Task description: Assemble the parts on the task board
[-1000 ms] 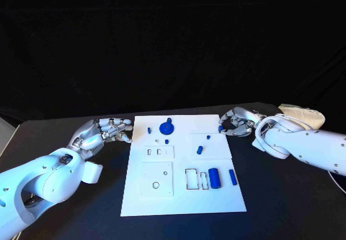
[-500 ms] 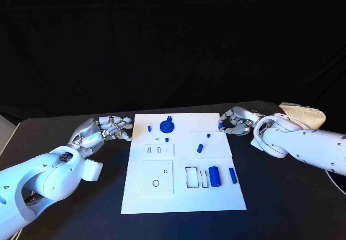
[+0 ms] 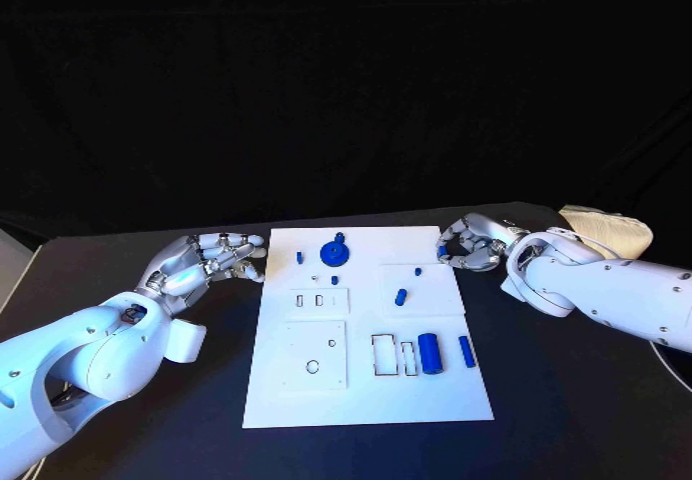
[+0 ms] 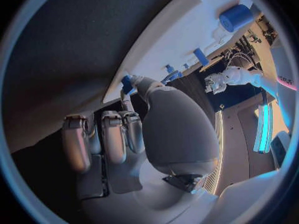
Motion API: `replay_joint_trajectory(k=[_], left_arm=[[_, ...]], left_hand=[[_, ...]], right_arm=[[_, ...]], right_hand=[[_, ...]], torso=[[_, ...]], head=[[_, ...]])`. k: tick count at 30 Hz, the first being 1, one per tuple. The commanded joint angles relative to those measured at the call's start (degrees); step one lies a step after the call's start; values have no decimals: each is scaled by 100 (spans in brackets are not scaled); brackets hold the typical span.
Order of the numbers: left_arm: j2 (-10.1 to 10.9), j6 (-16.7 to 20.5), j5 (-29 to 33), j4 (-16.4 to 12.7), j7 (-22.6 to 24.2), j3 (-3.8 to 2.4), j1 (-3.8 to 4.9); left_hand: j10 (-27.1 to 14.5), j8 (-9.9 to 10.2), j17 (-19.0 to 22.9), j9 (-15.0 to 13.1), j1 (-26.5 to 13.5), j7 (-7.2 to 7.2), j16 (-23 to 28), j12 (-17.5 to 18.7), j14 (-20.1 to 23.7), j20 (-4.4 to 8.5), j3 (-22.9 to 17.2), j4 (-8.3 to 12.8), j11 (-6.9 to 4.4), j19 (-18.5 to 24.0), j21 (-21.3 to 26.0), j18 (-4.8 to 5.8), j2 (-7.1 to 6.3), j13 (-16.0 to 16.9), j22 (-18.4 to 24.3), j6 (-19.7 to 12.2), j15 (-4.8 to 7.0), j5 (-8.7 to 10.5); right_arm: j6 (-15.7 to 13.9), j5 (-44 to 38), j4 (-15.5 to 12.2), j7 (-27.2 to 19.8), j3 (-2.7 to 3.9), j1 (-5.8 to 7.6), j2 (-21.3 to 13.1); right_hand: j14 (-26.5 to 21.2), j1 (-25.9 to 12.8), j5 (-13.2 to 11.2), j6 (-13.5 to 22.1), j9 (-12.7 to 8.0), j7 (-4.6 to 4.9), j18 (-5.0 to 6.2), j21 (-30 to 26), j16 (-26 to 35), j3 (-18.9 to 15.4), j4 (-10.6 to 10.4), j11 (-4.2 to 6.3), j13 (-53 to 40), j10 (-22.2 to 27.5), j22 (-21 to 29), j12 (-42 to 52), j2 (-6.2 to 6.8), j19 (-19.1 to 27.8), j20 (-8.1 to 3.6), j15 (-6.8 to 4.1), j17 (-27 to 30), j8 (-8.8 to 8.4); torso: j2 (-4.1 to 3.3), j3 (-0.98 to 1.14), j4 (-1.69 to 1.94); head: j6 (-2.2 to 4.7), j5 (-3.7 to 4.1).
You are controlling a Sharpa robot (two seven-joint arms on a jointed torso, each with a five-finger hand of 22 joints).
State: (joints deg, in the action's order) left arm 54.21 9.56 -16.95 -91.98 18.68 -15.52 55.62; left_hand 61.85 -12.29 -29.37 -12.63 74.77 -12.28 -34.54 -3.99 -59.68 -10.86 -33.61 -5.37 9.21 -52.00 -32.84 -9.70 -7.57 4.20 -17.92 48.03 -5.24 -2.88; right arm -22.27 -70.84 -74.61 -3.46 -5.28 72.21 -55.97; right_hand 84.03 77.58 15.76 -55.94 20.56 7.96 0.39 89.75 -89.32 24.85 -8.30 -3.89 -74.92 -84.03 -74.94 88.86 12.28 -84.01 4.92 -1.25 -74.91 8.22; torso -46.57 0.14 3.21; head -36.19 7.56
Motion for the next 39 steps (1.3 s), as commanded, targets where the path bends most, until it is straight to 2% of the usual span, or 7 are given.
replay_joint_trajectory(k=[1,12,23,27,32,36,39], left_arm=[[-7,-84,-22,-7,53,-4,-4],[-2,-83,-22,-10,54,-4,-5],[10,-76,-22,-18,55,-4,-5],[17,-71,-22,-21,54,-4,-5],[30,-63,-21,-30,50,-4,-4],[25,-63,-21,-28,47,-4,-4],[18,-63,-21,-24,45,-4,-3]], left_hand=[[-20,26,-3,-6,35,-81,-33,4,31,12,3,38,4,33,-31,-47,5,4,-7,-7,-1,-16],[-20,26,-3,-6,35,-81,-33,4,31,12,3,38,4,33,-31,-47,5,4,-7,-7,-1,-16],[-20,26,-3,-6,35,-81,-33,4,31,12,3,38,4,33,-31,-47,5,4,-7,-7,-1,-16],[-20,26,-3,-6,35,-81,-33,4,31,12,3,38,4,33,-31,-47,5,4,-7,-7,-1,-16],[-20,26,-3,-6,35,-81,-33,4,31,12,3,38,4,33,-31,-47,5,4,-7,-7,-1,-16],[-20,26,-3,-6,35,-81,-33,4,31,12,3,38,4,33,-31,-47,5,4,-7,-7,-1,-16],[-20,26,-3,-6,35,-81,-33,4,31,12,3,38,4,33,-31,-47,5,4,-7,-7,-1,-16]], right_arm=[[-100,-67,-1,41,-2,-6,7],[-355,-42,-104,32,-1,-6,4],[-500,67,-430,206,11,50,-76],[-521,141,-634,331,17,150,-106],[-581,164,-971,581,20,255,-84],[-706,47,-1244,913,19,296,58],[-791,-3,-1390,1172,15,304,222]], right_hand=[[574,7,21,-88,15,-9,-39,25,-32,52,2,53,-1439,-524,-1506,29,-49,-599,-64,-63,-1412,57],[578,18,81,-221,58,-64,-39,25,-38,213,42,107,-1464,-551,-1506,59,-177,-599,-111,-106,-1430,160],[579,-5,73,-301,101,-100,-39,25,-39,288,71,140,-1469,-556,-1506,65,-250,-599,-130,-124,-1432,246],[580,-7,71,-303,102,-101,-39,25,-40,288,72,141,-1470,-558,-1506,67,-250,-599,-131,-125,-1436,249],[583,-13,64,-305,105,-102,-39,25,-46,289,74,144,-1471,-559,-1506,68,-248,-599,-132,-123,-1451,254],[585,-8,58,-304,108,-105,-39,25,-49,296,85,149,-1470,-557,-1506,66,-248,-599,-132,-122,-1460,258],[586,1,58,-301,111,-107,-39,25,-50,306,103,153,-1469,-557,-1506,65,-243,-599,-132,-120,-1462,263]], torso=[[3,-5,1],[1,0,-1],[11,-16,-3],[17,-19,-4],[15,-10,-16],[33,-25,-36],[37,-25,-46]], head=[[0,-1],[15,1],[27,-5],[31,-21],[43,-53],[19,-99],[28,-131]])
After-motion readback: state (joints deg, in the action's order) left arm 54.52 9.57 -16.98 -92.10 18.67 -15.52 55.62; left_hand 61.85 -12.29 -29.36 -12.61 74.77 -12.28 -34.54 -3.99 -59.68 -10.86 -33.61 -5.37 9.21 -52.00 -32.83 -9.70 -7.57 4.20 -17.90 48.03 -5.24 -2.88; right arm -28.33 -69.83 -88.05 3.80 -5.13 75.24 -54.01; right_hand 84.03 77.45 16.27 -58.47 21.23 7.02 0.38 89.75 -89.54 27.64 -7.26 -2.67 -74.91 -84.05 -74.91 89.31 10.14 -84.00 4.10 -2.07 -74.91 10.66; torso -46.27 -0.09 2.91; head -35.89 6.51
